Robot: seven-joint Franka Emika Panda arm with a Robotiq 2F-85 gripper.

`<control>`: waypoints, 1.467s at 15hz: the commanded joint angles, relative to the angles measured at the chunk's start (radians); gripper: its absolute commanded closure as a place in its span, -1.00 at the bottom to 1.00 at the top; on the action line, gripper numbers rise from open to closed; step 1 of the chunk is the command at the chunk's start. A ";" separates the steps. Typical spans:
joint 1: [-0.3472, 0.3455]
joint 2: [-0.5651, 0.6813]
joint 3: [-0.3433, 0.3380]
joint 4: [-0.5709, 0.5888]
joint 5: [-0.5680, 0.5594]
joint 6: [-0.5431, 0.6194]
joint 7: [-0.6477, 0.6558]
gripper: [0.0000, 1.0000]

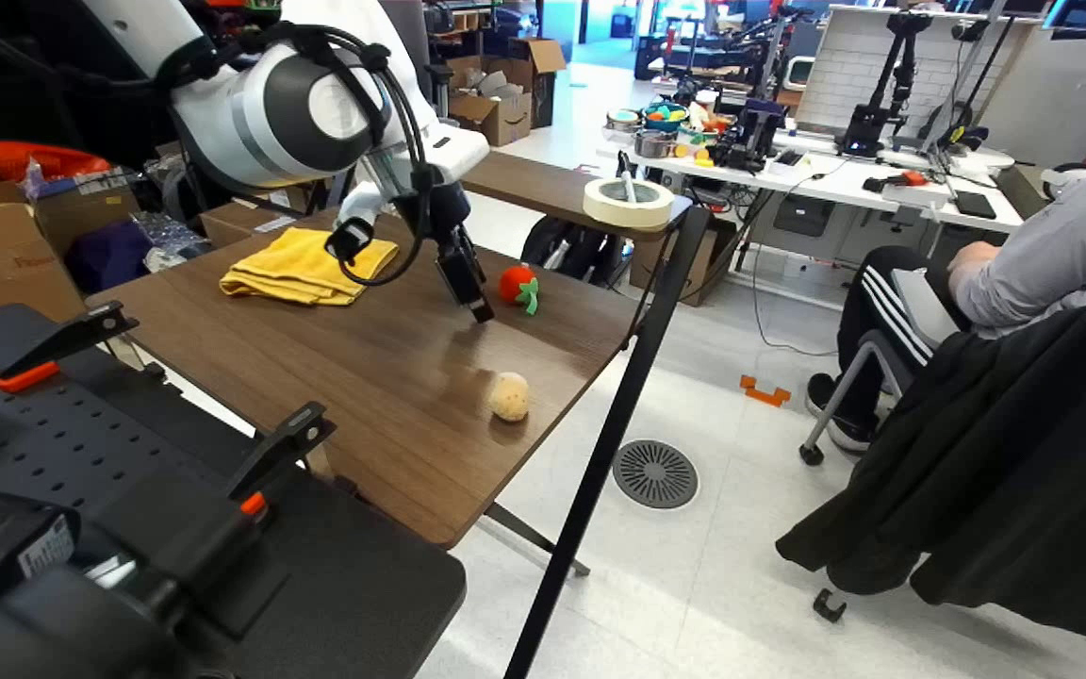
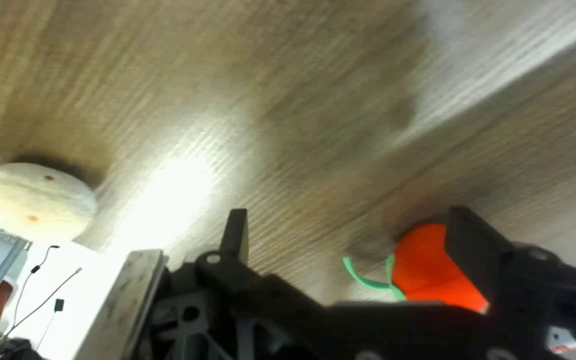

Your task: Wipe the table with the cloth move the stone and the red object on opposite sides of the table

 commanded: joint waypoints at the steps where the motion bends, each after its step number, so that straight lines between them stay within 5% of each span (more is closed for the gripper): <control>1: 0.101 -0.141 -0.089 -0.230 -0.063 -0.018 -0.003 -1.00; 6: 0.242 -0.190 -0.242 -0.405 -0.055 0.017 0.026 -1.00; 11: 0.365 -0.095 -0.354 -0.439 0.033 0.066 0.182 -1.00; 13: 0.317 -0.130 -0.320 -0.432 0.013 0.047 0.137 -1.00; 19: 0.342 -0.110 -0.326 -0.432 0.025 0.046 0.170 -1.00; 22: 0.255 -0.104 -0.281 -0.395 0.006 0.076 0.122 -1.00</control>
